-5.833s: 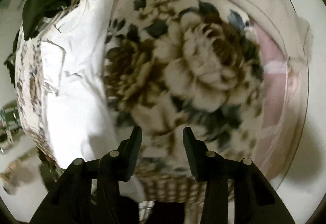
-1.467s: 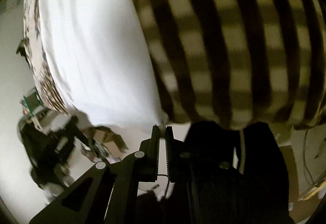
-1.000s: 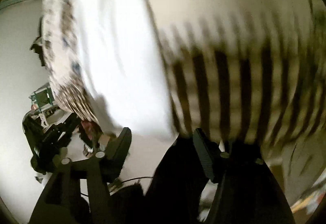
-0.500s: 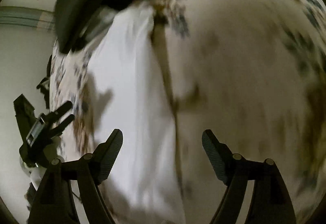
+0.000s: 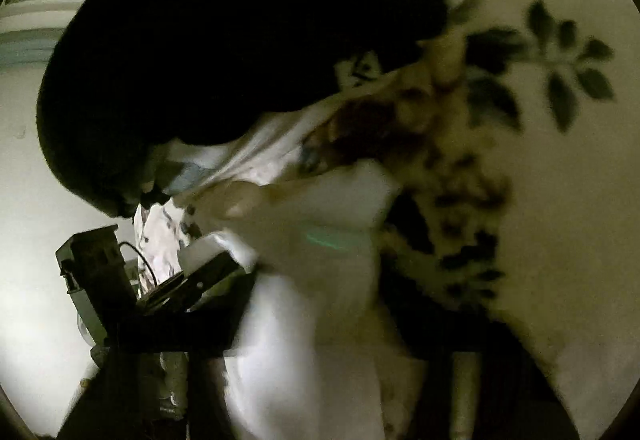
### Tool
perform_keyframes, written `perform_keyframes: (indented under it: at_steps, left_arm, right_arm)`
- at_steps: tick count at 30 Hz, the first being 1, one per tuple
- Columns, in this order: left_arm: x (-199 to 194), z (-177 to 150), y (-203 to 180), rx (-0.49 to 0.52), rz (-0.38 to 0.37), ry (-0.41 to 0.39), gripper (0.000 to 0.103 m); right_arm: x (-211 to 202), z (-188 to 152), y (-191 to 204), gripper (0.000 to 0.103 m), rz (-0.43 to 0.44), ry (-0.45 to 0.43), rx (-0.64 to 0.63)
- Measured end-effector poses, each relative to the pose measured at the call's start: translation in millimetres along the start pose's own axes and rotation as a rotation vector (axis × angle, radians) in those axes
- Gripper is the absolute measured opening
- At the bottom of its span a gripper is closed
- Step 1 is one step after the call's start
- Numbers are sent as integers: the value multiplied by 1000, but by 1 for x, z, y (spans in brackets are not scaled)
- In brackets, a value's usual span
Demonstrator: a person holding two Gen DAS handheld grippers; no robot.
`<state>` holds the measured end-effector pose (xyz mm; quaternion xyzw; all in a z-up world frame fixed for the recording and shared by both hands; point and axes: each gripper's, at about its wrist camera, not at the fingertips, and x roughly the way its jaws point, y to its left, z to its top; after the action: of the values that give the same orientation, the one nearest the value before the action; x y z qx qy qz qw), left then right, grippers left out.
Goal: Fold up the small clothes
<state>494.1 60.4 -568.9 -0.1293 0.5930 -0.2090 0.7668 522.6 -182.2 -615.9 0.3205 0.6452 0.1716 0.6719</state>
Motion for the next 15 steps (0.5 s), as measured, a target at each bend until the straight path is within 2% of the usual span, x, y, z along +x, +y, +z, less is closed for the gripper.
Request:
perform_keyframes:
  at_steps: [2,4,6,10,15]
  left_arm:
    - [-9,-3,1,-23,-20,-17,9]
    - [-20,-7,2,-34,-31,-36,8]
    - [-36,-13,-2,-38,-48,-60,8]
    - [-73,-33,-11,-33,-71,-109,8]
    - [-128,-74,-19,-42,-90,-165,8]
  right_arm:
    - [-3,2,8,7,-35,-3,-36]
    - [-11,1,16,6,-42,-13,-59]
    - [-25,-26,15,5,-21,-26,-76]
    - [-55,-49,32,4,18,-60,-129]
    - [-86,-97,54,4,71,-83,-197]
